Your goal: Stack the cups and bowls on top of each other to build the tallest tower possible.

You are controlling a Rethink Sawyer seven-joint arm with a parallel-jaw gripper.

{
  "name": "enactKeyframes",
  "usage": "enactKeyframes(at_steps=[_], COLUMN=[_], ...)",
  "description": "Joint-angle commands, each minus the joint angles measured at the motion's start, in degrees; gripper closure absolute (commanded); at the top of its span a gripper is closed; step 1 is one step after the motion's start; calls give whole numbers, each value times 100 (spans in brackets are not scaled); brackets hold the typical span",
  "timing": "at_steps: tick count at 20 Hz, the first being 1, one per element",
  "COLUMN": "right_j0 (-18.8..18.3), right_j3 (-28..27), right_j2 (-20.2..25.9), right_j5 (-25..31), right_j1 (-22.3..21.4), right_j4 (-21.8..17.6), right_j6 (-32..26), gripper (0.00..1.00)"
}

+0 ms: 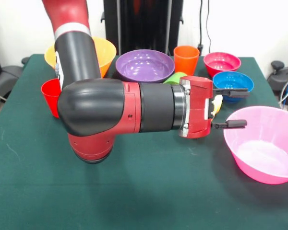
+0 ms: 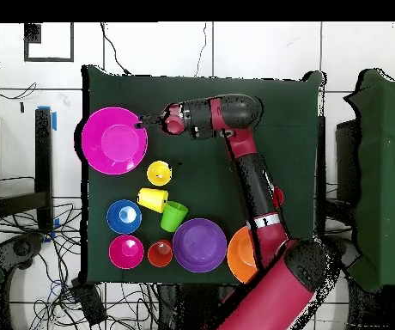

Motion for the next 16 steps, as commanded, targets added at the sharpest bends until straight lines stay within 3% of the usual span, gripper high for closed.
enactKeyframes(at_steps=[1,10,13,16], right_j0=[10,-248,-443,-467], right_j3=[-135,688,1561,2068], right_j2=[-595,-636,-718,-878], right_j5=[-507,-1328,-2180,-2791], right_j1=[134,-176,-605,-1151], right_j4=[-187,-666,-1170,-1603], right_j6=[-1293,-1082,-411,305], gripper=[0,0,0,0])
